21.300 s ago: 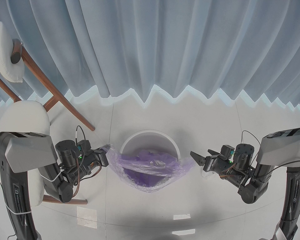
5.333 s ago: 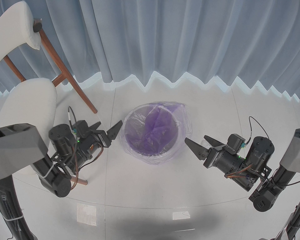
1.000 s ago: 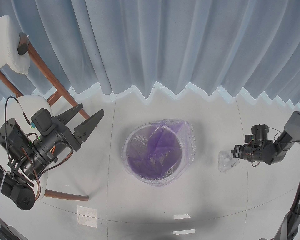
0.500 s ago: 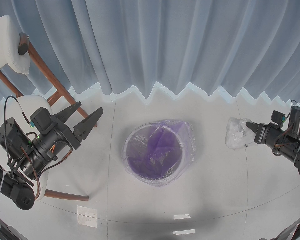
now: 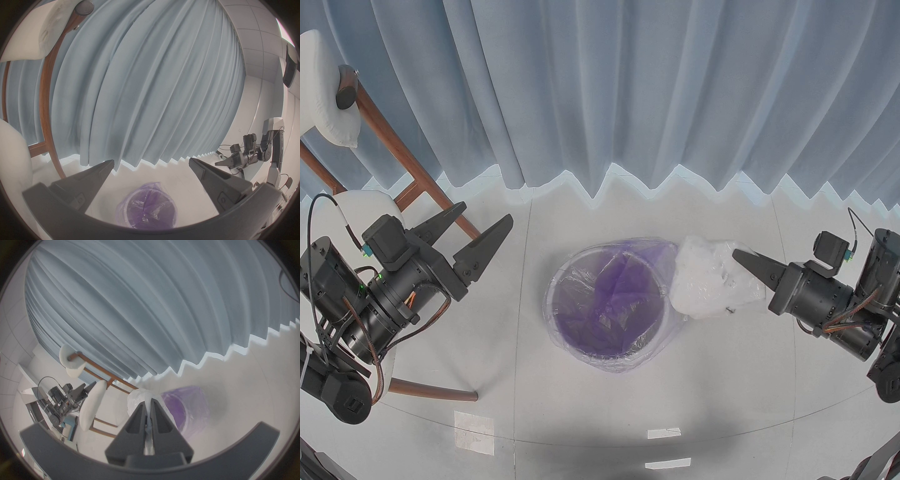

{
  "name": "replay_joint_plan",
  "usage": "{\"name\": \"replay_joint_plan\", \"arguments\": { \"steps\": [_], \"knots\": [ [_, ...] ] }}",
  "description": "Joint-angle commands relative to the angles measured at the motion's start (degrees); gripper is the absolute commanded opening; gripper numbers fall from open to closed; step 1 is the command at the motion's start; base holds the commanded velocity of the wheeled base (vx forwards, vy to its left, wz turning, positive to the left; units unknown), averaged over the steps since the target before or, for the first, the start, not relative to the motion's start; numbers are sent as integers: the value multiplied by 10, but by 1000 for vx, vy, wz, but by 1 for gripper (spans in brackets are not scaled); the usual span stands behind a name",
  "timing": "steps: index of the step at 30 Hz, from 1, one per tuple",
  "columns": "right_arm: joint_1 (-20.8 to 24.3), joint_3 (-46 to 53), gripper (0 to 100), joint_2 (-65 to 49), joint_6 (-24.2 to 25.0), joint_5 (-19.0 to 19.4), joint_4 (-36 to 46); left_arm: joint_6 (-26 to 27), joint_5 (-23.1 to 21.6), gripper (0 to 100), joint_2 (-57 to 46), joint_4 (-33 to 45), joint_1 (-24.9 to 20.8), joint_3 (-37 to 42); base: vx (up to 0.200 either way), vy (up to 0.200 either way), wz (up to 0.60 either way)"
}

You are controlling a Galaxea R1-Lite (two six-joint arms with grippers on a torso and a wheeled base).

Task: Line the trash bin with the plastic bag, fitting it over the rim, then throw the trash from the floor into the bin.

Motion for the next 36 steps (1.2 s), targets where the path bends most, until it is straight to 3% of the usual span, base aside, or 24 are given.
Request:
{"name": "replay_joint_plan", "arguments": {
  "steps": [1,4,8,14,20,36],
  "knots": [
    [19,25,0,217,31,-46,-252,1,13,100,-6,0,-14,-1,0,0,0],
    [35,22,0,265,26,-53,-321,1,13,100,-5,0,-15,-1,0,0,0],
    [68,-7,0,321,28,-63,-323,1,13,100,-3,0,-23,-1,0,0,0],
    [84,-80,0,390,37,-140,-323,1,13,100,-2,0,-24,2,0,0,0],
    [99,-86,0,400,68,-141,-323,1,14,100,-2,0,-28,2,0,0,0],
    [105,-171,0,462,77,-158,-323,1,15,100,-1,0,-35,5,0,0,0]
  ]
}}
